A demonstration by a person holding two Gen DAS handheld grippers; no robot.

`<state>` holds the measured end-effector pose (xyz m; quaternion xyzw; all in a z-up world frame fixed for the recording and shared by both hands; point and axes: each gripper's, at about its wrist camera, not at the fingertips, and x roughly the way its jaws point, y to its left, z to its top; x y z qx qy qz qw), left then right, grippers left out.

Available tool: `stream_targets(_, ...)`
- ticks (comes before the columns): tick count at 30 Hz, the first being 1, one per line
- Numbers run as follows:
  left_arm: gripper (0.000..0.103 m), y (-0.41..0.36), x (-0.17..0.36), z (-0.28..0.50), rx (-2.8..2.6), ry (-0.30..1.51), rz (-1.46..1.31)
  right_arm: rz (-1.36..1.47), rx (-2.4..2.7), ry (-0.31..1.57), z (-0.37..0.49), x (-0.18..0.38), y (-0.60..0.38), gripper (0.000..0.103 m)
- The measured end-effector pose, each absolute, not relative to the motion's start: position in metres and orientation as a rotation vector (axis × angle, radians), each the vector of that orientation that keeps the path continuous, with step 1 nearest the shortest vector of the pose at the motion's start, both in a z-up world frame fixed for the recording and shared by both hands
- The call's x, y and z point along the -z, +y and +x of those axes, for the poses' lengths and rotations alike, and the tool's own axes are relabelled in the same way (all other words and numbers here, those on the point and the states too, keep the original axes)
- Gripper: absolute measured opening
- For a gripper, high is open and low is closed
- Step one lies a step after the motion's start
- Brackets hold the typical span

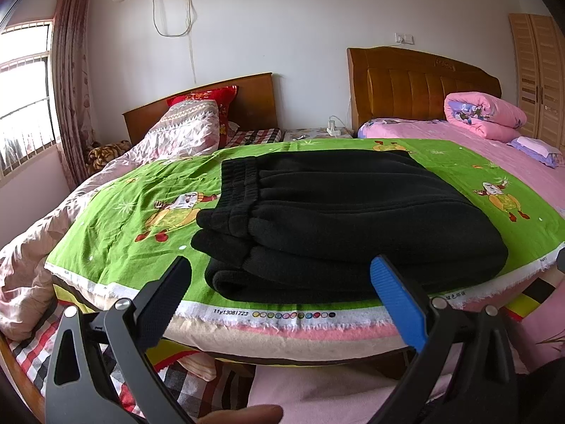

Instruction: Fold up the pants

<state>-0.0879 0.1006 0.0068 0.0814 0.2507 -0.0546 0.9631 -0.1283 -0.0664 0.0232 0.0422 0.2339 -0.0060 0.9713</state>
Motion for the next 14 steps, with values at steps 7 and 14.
stream_targets(7, 0.102, 0.1048, -0.0047, -0.085, 0.106, 0.513, 0.157, 0.085, 0.013, 0.472, -0.1282, -0.0235, -0.0666, 0.098)
stream_targets(14, 0.102, 0.1083, -0.0026, -0.0821, 0.102, 0.531, 0.148, 0.086, 0.013, 0.472, -0.1282, -0.0231, -0.0667, 0.098)
